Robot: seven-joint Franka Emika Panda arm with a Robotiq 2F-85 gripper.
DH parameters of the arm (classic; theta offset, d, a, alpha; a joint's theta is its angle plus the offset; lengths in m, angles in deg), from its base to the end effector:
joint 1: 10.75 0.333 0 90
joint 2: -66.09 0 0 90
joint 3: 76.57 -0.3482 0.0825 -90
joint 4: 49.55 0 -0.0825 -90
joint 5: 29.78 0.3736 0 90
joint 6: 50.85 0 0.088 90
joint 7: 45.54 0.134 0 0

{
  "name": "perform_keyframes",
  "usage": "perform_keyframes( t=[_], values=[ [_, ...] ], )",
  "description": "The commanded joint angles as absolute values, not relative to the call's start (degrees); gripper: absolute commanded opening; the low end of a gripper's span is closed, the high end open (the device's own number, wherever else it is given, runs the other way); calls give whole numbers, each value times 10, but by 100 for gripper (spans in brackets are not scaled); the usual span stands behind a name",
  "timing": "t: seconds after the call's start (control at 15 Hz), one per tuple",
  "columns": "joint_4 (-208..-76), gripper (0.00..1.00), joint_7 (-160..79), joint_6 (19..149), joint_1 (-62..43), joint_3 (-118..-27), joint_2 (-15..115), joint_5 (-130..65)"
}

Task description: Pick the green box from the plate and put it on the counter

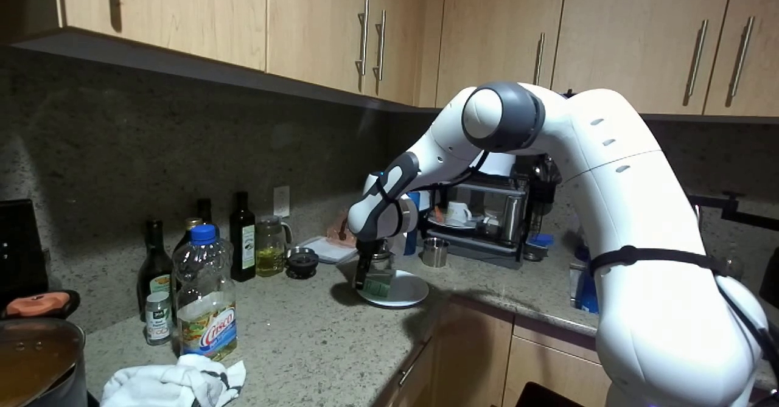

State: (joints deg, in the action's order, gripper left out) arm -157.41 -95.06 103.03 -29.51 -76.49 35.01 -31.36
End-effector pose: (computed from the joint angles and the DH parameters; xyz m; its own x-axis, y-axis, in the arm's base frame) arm 0.6415 -0.2182 0.2543 0.8292 0.5377 0.1529 0.5049 -0.8377 0.2081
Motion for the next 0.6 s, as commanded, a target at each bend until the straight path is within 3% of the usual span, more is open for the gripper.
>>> perform_keyframes(
  t=[0.0,0.2,0.53],
  values=[
    [-1561,53,-960,1018,-303,-772,348,-314],
    [-1564,50,-962,1024,-304,-775,357,-312],
    [-1569,58,-971,1046,-304,-788,383,-310]
  ],
)
